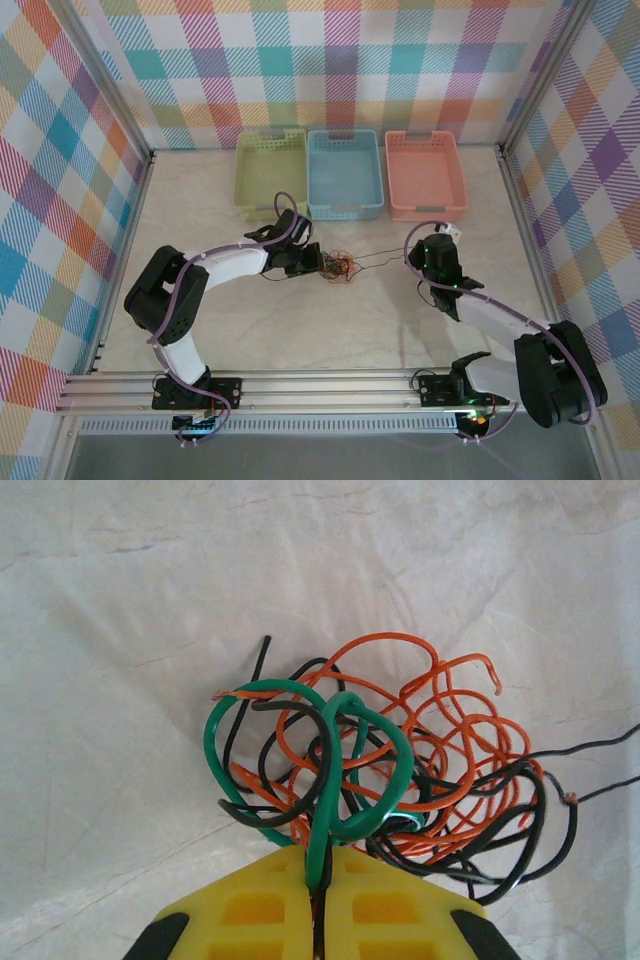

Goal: Untangle the cables

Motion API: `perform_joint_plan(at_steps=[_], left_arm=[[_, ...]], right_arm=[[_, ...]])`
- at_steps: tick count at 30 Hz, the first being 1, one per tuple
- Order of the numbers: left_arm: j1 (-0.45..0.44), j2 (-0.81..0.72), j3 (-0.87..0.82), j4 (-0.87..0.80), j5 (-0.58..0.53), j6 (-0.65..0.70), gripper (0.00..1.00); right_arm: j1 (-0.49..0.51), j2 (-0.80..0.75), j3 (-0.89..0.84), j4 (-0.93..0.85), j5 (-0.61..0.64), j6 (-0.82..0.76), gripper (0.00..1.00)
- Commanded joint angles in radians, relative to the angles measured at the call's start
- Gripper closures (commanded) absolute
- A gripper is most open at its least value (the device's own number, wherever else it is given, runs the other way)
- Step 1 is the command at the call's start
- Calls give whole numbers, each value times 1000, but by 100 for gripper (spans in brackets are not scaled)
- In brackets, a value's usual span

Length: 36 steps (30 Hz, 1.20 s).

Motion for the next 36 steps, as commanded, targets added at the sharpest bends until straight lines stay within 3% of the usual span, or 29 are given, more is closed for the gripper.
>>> perform_joint_plan(at_steps=[1,6,13,36], left_arm=[[18,-25,-25,-25,-37,-20,93],[24,-28,-30,-20,-34,-25,94],[39,-43,-54,-1,-37,-45,100],[81,-181,-152,45,-146,-82,100]], right_arm=[[-15,-35,-19,12,107,51,100],[-19,-73,-11,-102,238,178,100],[-19,-81,-17,-101,255,188,100],[-19,-63,-6,-122,280,211,100]])
